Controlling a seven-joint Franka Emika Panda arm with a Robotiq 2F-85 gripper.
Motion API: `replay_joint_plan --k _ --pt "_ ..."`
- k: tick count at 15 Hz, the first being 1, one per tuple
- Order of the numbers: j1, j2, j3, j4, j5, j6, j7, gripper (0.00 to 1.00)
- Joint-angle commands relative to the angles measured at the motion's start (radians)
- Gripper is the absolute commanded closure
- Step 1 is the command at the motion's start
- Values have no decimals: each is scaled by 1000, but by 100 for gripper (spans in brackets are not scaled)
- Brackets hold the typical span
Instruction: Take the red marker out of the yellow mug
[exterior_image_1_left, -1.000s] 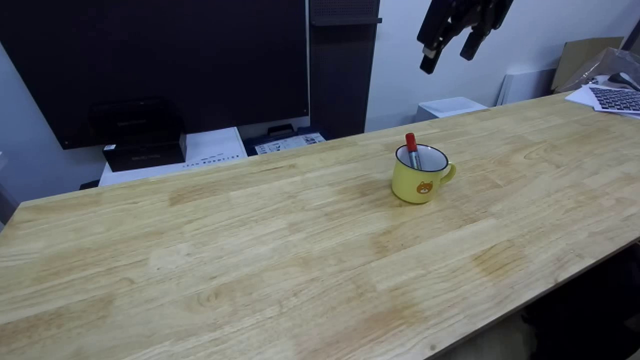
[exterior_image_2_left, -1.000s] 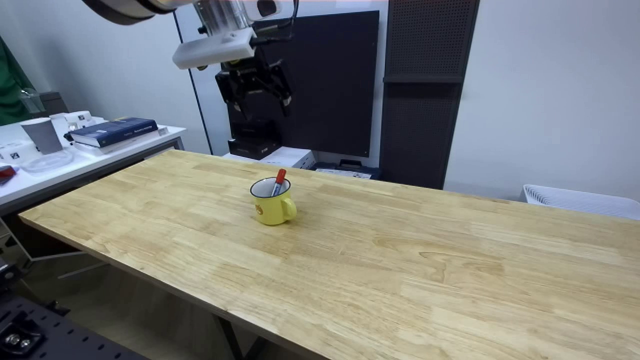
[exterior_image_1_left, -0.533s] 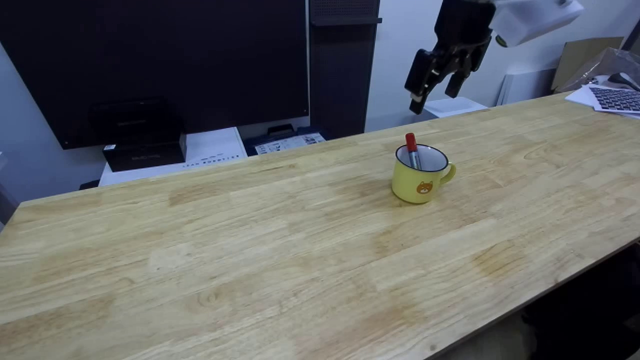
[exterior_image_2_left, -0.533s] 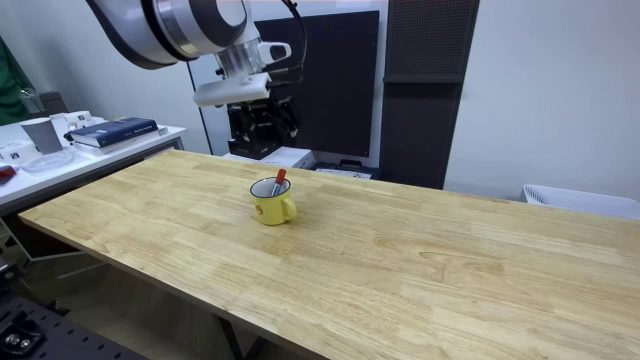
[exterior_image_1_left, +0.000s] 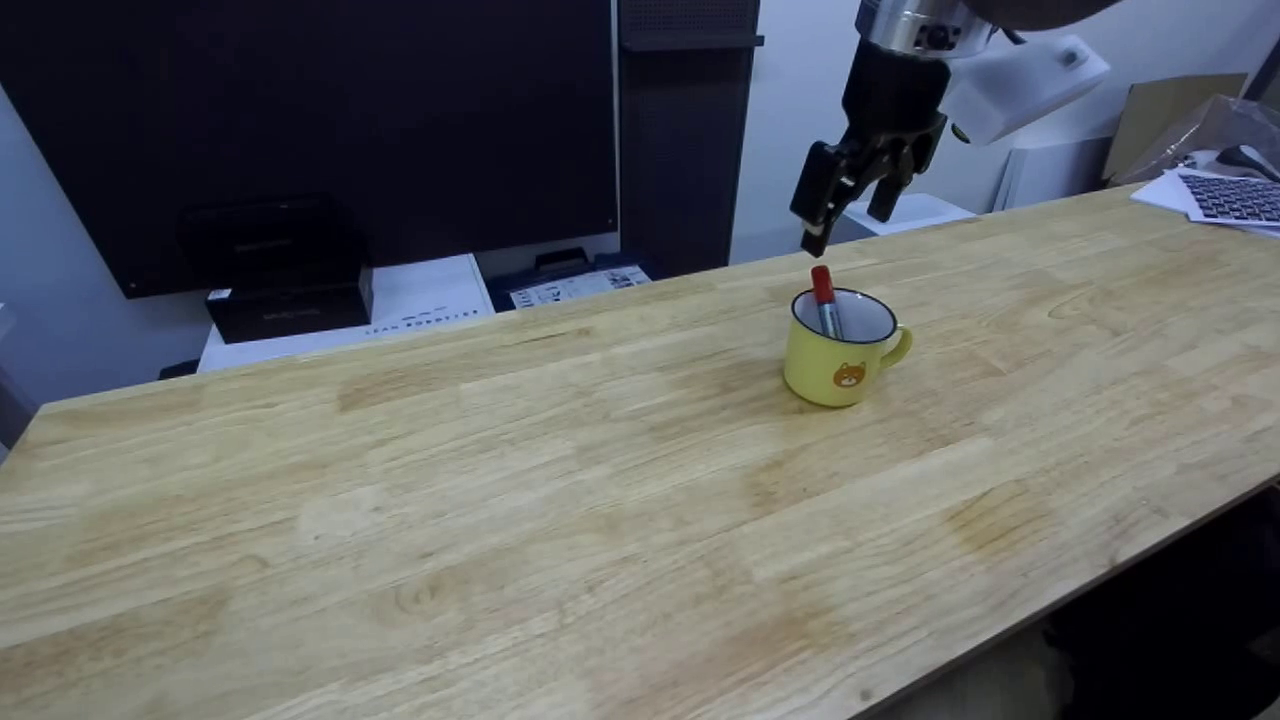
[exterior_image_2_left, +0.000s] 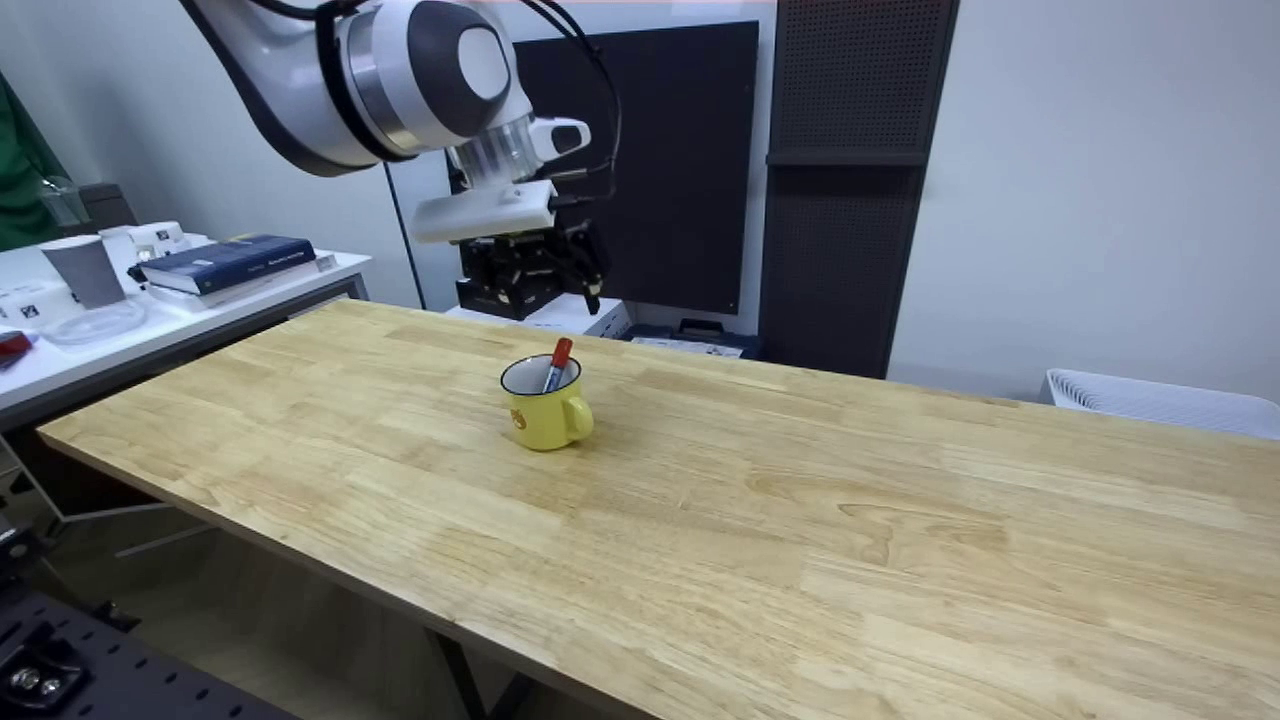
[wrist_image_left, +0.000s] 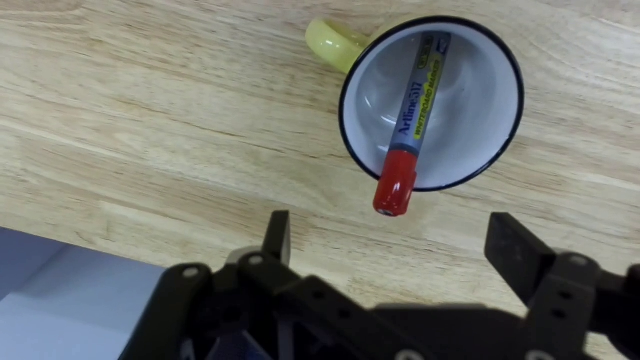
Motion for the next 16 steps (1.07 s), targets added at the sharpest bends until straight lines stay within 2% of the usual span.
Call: replay_joint_plan --k 1,6,12,16 --pt "33 18 -36 5 -5 10 13 0" --pt "75 77 -70 39 -22 28 20 0" --pt "115 145 -79 99 -11 22 13 0" --pt "104 189 -63 151 15 18 7 0"
